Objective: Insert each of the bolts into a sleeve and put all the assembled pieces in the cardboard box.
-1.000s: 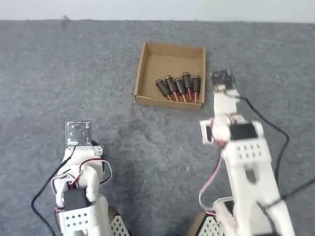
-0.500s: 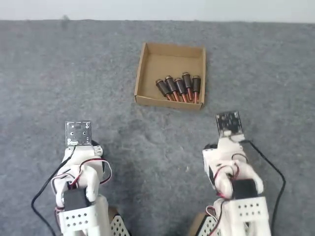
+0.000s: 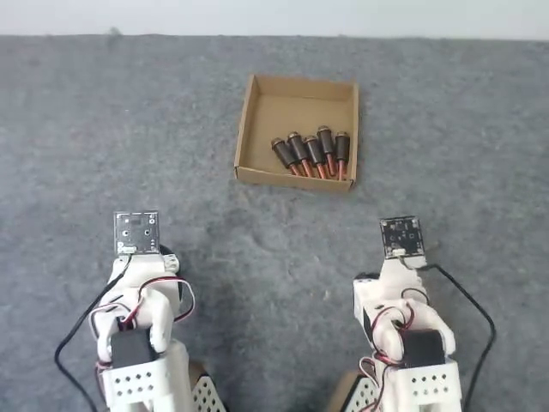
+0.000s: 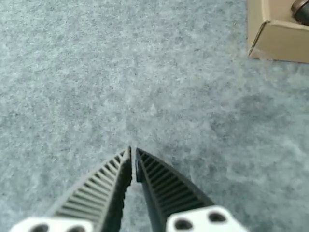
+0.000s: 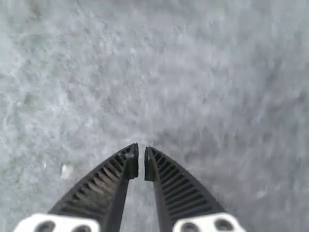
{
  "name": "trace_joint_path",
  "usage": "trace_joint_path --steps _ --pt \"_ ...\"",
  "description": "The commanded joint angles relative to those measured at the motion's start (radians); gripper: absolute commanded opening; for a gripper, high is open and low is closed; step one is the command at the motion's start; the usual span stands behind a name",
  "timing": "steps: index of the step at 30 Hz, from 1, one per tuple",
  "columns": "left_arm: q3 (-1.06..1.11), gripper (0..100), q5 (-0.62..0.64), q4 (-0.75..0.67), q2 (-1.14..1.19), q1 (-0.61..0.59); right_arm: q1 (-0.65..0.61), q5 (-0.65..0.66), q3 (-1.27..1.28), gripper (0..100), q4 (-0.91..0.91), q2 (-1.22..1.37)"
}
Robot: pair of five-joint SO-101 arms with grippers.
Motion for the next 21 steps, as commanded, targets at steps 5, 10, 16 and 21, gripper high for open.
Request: trace_joint_path --steps 5,10,16,21 --pt "-0.01 1 -0.009 0.005 -0.018 0.009 0.007 -0.048 0.02 0.8 0.041 -0.024" --pt "-0.01 1 -0.006 0.005 -0.018 0.003 0.005 -0.048 0.02 0.8 0.041 -0.024" --pt "-0.01 1 -0.009 0.005 -0.018 -0.018 0.005 -0.048 0.02 0.8 0.041 -0.024" --pt "-0.01 1 -0.009 0.005 -0.018 -0.018 0.005 -0.048 0.02 0.8 0.041 -0.024"
